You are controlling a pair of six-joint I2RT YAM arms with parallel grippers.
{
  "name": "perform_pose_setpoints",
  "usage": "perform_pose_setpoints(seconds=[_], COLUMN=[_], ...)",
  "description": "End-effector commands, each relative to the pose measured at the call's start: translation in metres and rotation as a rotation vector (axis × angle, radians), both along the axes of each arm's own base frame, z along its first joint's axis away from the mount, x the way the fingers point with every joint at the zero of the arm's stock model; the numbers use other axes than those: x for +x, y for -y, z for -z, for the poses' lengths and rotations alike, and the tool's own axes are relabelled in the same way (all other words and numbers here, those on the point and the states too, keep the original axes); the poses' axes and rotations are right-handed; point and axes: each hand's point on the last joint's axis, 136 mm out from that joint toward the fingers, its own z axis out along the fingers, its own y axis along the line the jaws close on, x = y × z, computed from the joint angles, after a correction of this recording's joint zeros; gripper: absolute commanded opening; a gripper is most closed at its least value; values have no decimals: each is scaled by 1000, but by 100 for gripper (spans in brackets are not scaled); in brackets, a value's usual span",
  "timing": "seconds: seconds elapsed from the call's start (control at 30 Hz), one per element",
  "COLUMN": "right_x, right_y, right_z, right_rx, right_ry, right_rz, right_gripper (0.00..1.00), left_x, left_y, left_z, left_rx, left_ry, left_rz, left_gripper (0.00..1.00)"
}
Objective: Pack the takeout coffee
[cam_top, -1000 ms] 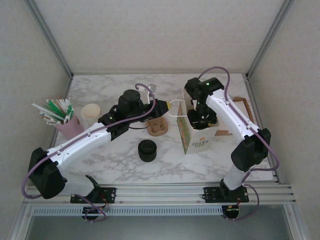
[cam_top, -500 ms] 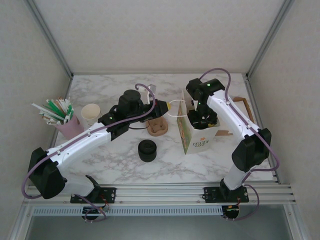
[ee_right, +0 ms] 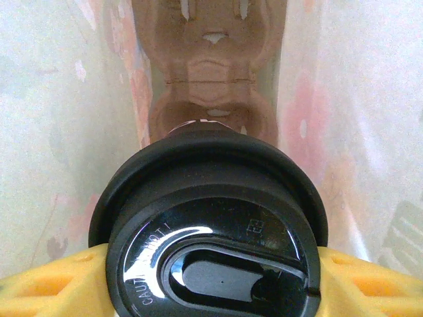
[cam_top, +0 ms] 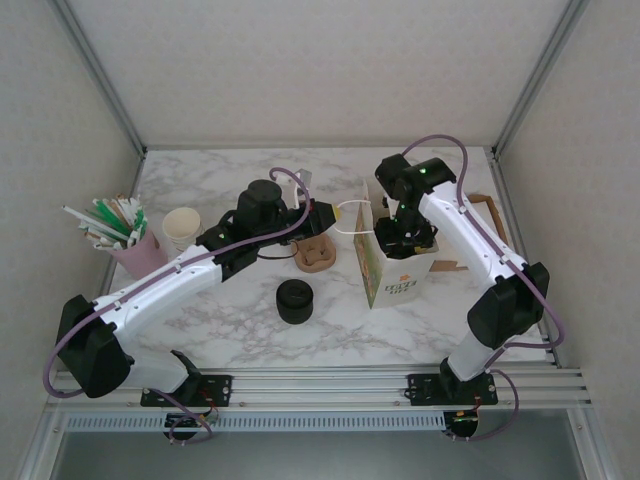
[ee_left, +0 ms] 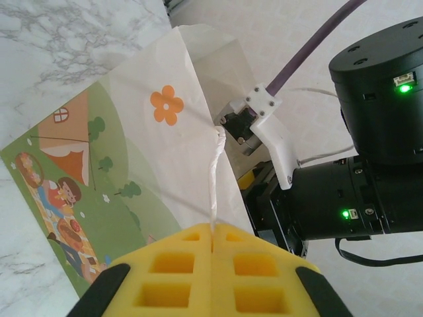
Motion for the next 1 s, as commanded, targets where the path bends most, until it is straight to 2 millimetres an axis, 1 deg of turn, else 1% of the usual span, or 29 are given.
perform_pose_setpoints(seconds=[0.0,0.37,0.73,0.97], right_x=[-5,-3,2,3], right_y=[2,1,3,3], right_z=[-3,0,14,13], right_rx=[17,28,34,38], right_ry=[-1,12,12,26], right_rz=[-1,-4,6,4], right_gripper=[67,66,66,66], left_x=[-2,-1,-1,0], left_y=[-3,-4,-3,-4], left_z=[2,3,4,4], left_rx=[15,17,21,23], left_ry=[6,3,1,-1], left_rz=[-8,-14,-13,-16], left_gripper=[0,0,0,0])
